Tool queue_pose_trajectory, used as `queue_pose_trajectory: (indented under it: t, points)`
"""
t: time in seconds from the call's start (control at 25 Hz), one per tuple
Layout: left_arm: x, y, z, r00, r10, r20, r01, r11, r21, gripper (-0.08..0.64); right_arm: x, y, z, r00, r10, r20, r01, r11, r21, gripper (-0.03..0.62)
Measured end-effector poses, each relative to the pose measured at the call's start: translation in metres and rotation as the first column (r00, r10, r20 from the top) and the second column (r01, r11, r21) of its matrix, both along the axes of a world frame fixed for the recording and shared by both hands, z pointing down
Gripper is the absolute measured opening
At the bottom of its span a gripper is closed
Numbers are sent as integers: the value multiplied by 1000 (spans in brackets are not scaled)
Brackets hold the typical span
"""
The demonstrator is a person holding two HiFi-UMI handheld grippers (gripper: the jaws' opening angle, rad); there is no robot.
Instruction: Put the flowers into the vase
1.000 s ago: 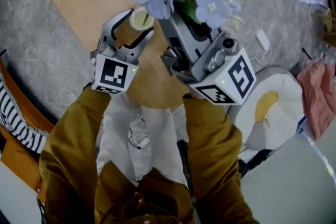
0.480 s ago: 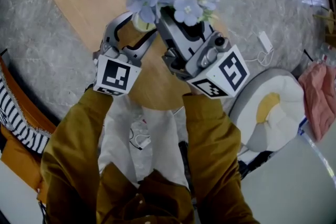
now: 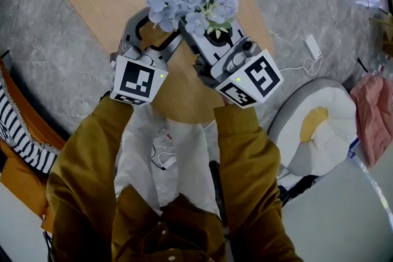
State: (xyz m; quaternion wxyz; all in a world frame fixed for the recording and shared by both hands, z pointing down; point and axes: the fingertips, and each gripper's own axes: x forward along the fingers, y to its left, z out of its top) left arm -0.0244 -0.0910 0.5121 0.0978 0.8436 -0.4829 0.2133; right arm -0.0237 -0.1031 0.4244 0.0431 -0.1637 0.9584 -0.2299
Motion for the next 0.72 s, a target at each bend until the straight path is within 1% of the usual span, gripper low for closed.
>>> queue_pose_trajectory:
  t: [0.16, 0.28, 0.36, 0.48, 0.56, 0.64, 0.72]
  points:
    - [-1, 0, 0, 1000, 3, 1, -3, 1000, -3, 284, 0, 10, 19, 996, -33, -88, 33, 999, 0, 94]
    - [0, 1, -1, 1000, 4, 5, -4, 1000, -3, 284, -3, 19, 33, 983, -67, -173, 69, 998, 2, 133]
    - [1, 2, -1, 1000, 1, 5, -1, 1000, -4, 284, -3, 24, 39, 972, -76, -222, 78, 997, 1, 213]
    - [2, 1, -1, 1000, 3, 5, -2, 1000, -8, 284, -1, 26, 42, 963, -59, -265, 61, 998, -1, 275]
    - [1, 0, -1, 1000, 3, 3, -3, 1000, -9, 284, -1, 26, 44, 955, -45, -292, 47, 999, 0, 297]
    - [-2, 0, 0, 1000, 2, 0, -2, 1000, -12, 284, -1, 23, 47, 949, -23, -315, 21, 1000, -9, 318]
    - [-4, 0, 1, 1000, 1, 0, -1, 1000, -14, 284, 0, 21, 51, 942, 1, -336, -10, 1000, -26, 361]
